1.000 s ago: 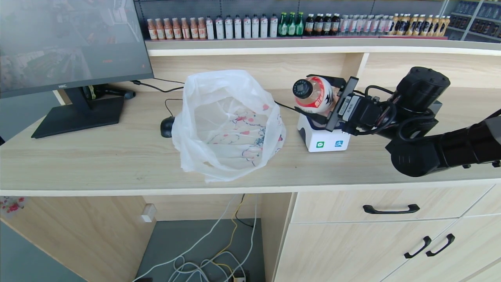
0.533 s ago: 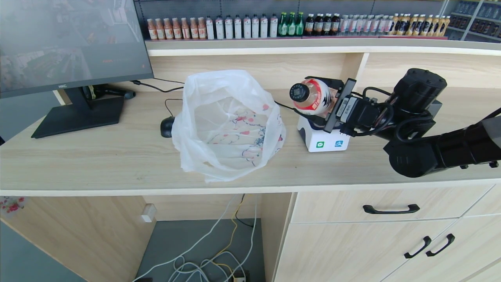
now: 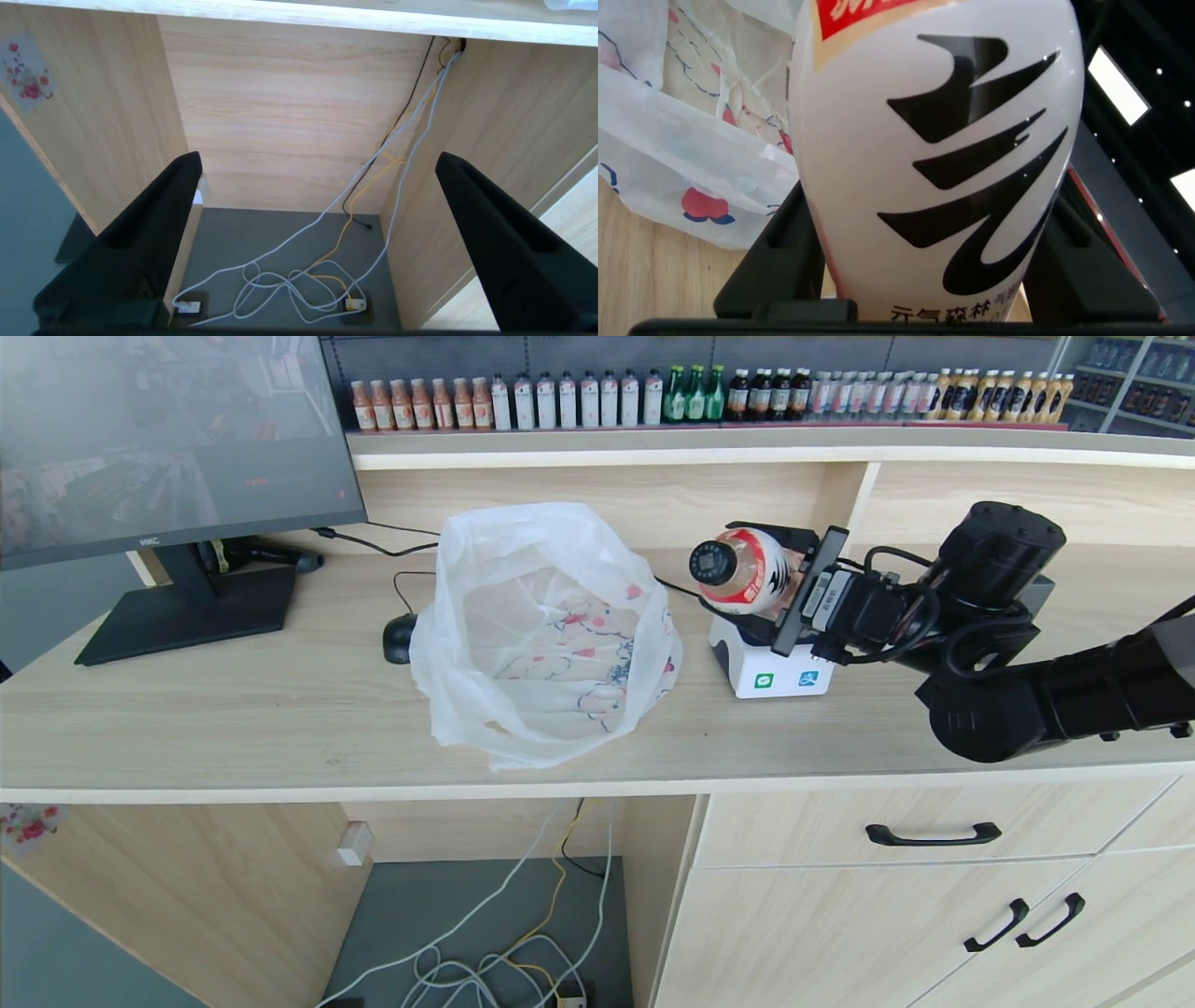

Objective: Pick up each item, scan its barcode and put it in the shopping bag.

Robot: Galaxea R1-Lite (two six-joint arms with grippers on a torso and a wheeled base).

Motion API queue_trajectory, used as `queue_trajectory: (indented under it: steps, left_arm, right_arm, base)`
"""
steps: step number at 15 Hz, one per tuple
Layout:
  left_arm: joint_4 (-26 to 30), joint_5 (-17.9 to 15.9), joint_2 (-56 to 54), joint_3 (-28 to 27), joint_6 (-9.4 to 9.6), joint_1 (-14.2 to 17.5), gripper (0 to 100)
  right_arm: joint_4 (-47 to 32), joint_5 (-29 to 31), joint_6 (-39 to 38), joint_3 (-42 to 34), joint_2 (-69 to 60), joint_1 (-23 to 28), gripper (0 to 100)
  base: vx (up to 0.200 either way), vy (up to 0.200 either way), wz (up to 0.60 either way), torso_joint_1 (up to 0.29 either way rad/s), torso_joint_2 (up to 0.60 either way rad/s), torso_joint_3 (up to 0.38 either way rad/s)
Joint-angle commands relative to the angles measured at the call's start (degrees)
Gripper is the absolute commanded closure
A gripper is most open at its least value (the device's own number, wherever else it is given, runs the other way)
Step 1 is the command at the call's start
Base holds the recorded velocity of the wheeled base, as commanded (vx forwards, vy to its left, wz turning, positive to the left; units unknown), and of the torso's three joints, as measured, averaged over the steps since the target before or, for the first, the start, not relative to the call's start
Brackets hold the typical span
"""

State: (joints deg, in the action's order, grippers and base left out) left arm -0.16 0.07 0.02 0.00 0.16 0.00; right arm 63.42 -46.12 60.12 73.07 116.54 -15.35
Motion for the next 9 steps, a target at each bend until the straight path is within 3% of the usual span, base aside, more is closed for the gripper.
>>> queue_trajectory:
  steps: [1,9]
  left_arm:
    - [-0.02,0.01,-0.02,0.0,0.02,0.0,0]
    - [-0.02,0.01,-0.02,0.0,0.02,0.0,0]
  right_arm:
    - [0.04,-0.03,-0.09,-0.47,-0.88,-0.03,100]
    - [0.22,5.07,-9.41,-1.7,-6.77,-0.03,100]
  base:
    - [0.0,0.0,0.0,0.0,0.0,0.0]
    - [0.0,0.0,0.0,0.0,0.0,0.0]
